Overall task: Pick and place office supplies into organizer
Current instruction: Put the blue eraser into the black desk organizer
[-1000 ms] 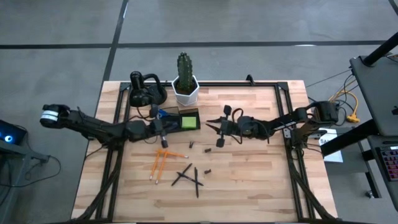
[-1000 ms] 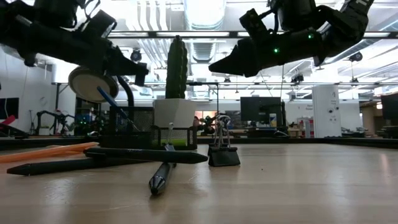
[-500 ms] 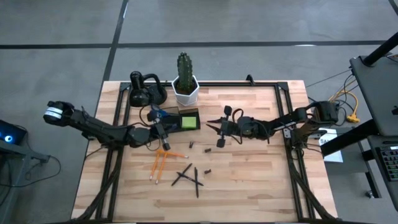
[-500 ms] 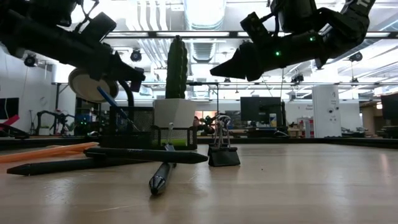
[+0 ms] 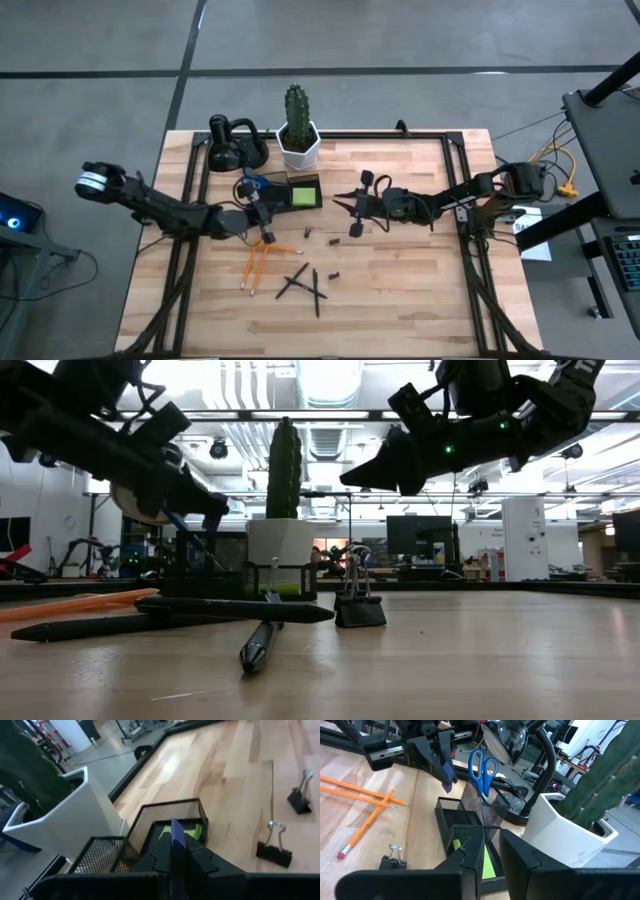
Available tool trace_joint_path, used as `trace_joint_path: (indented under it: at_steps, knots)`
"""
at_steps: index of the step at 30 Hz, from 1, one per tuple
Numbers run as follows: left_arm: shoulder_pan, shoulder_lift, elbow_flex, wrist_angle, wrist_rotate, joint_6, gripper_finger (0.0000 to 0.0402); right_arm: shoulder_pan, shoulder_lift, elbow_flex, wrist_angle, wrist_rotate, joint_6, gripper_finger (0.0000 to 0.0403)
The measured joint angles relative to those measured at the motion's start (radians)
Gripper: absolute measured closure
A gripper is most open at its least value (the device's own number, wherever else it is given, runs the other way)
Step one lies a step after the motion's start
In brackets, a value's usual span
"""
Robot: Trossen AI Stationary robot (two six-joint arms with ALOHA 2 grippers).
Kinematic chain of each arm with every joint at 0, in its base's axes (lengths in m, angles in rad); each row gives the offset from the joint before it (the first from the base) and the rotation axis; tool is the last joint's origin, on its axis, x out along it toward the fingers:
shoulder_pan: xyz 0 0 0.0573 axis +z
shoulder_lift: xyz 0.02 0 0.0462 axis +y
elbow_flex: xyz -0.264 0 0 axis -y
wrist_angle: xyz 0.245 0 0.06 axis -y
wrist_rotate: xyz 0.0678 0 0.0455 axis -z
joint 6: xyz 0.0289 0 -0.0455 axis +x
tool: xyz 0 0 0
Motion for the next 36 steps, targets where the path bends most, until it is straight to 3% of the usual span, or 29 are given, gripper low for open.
trace_joint_path:
  at_steps: [26, 36]
  knots:
    - [0.001, 0.172, 0.022, -0.081, -0.051, -0.001, 0.0393, 0.0, 0.0, -0.007, 0.004, -0.003, -0.03, 0.0355]
    - [0.001, 0.2, 0.047, -0.112, -0.134, -0.001, 0.0393, 0.0, 0.0, -0.007, 0.005, -0.003, -0.03, 0.0355]
